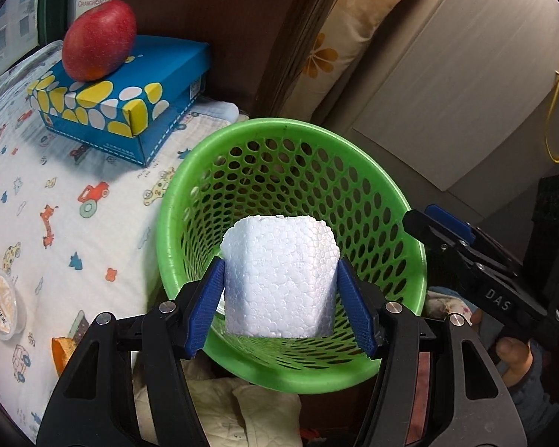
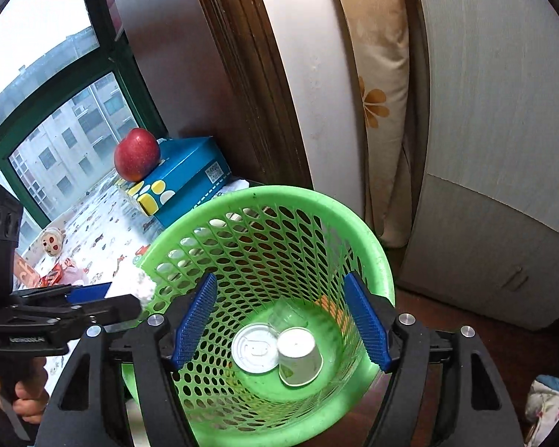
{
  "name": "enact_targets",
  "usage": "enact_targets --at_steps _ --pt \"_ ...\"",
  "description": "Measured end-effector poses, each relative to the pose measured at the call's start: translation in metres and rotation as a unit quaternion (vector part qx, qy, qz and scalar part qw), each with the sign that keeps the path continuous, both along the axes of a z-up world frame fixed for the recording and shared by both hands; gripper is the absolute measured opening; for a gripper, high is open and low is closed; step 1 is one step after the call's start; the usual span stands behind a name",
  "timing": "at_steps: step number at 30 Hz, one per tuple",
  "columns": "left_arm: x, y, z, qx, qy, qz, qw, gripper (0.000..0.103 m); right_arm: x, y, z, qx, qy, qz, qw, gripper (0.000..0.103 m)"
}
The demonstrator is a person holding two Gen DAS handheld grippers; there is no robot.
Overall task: Collect trash
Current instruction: 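Drop the paper cup into the wastebasket with the right tool while the left tool releases the foam block there, then move the left tool toward the orange wrapper while the right tool approaches the orange scrap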
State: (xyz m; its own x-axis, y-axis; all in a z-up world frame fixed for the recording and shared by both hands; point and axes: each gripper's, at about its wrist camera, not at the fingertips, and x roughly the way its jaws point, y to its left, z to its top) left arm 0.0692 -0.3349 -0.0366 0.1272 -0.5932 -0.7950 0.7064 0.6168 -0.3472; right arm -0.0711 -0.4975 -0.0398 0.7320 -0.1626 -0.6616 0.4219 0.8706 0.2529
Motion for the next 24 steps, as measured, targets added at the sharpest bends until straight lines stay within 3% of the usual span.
enact_targets --at_steps 5,7,12,24 --pt "-0.003 -0.010 -0.008 0.004 0.009 -0.010 0.9999 0.062 -0.008 0.000 0.004 0.006 -0.012 -0.001 1.000 0.070" --pt "-0.002 -0.009 -0.010 0.002 0.016 -0.008 0.9998 0.071 -0.010 0.001 0.005 0.008 -0.015 -0.001 1.000 0.070" --pt "0.001 0.000 -0.010 0.001 0.017 0.001 0.9999 0.075 -0.011 0.009 0.007 0.011 -0.020 0.005 1.000 0.071" --pt "0.015 0.102 0.009 -0.009 -0.027 0.098 0.9948 0.075 0.004 0.063 0.007 0.016 -0.017 0.059 0.998 0.074"
